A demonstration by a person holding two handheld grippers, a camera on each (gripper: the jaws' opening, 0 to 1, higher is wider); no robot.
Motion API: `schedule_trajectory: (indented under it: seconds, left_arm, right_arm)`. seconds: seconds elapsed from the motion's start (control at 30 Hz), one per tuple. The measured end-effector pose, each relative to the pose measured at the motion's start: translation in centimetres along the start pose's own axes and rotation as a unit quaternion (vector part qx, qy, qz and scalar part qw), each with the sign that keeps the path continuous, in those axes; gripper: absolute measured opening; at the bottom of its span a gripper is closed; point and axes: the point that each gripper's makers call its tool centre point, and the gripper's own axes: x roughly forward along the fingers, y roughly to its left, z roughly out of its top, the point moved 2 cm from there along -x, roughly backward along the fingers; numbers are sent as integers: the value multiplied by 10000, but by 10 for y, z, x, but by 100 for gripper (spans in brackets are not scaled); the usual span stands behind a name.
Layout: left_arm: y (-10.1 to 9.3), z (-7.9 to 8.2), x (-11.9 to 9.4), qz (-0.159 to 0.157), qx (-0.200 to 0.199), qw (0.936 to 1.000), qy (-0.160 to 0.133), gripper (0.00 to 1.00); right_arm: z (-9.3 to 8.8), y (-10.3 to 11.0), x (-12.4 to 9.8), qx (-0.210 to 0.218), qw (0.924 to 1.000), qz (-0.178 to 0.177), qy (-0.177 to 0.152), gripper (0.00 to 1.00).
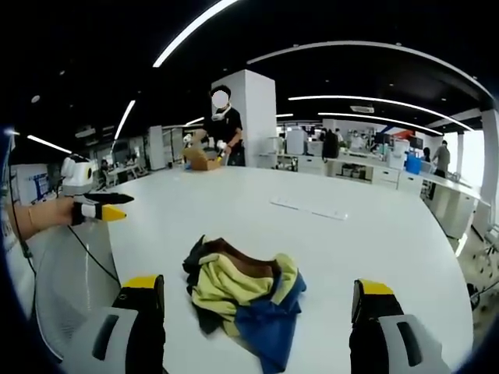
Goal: Fold the garment on the visible template until the final outline fits inside the template.
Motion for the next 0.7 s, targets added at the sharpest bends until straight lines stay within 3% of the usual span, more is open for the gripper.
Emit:
schedule_trajectory:
  seconds: [0.53,0.7]
  left_arm:
    - [-11,4,5,-230,88,9997,5,87]
    - [-16,3,8,-281,105,9995,45,85]
  right_arm:
    - [0,-4,0,28,9999,-43,-142,99]
    - [-3,-3,0,-52,9999,-44,-95,90]
